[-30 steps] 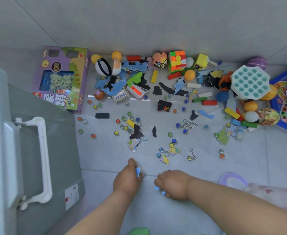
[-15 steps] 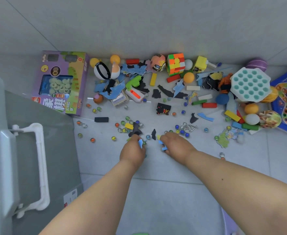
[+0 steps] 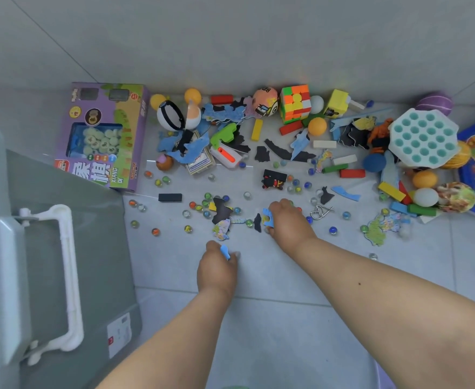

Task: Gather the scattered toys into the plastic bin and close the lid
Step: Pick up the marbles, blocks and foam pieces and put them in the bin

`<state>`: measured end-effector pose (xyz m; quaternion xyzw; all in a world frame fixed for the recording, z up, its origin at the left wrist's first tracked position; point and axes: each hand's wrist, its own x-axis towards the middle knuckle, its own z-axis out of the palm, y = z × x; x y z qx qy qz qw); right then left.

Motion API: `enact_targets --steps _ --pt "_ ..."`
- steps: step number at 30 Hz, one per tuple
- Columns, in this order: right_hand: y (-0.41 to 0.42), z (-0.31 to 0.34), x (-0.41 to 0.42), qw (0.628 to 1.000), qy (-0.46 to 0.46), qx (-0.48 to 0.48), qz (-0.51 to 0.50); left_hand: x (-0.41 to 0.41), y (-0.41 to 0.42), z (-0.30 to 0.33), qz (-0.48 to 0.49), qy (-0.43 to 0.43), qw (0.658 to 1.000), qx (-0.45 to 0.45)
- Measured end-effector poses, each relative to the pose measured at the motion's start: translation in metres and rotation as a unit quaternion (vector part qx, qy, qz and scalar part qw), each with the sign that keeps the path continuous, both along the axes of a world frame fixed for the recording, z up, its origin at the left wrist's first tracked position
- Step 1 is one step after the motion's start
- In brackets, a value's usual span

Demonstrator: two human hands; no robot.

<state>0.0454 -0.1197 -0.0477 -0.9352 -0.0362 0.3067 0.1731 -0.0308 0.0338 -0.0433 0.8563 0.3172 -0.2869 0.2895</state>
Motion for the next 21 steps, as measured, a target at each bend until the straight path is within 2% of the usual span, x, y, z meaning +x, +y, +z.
enact_targets --steps 4,8,11,15,17,19,21 --pt "0.000 0.007 -0.003 0.998 0.016 0.049 -0.025 0.023 0.001 0.004 0.029 -0.034 0.999 -0.022" --pt "-0.008 0.017 -0.015 0.976 -0.005 0.122 -0.181 0.036 0.005 0.008 0.102 -0.068 0.992 -0.022" --pt "-0.015 0.018 -0.038 0.928 -0.018 0.144 -0.343 0.045 0.009 0.008 0.105 -0.069 0.992 -0.004" --pt "-0.016 0.007 -0.067 0.826 -0.054 0.178 -0.532 0.058 0.011 0.005 0.021 -0.057 0.998 0.030" --pt "-0.020 0.005 -0.064 0.789 -0.067 0.184 -0.582 0.063 0.010 0.005 -0.015 -0.052 0.997 0.045" --pt "-0.025 0.005 -0.054 0.791 -0.064 0.168 -0.585 0.067 0.009 0.008 -0.031 -0.054 0.997 0.044" --pt "-0.031 0.005 -0.045 0.820 -0.052 0.136 -0.553 0.069 0.009 0.010 -0.041 -0.074 0.996 0.036"
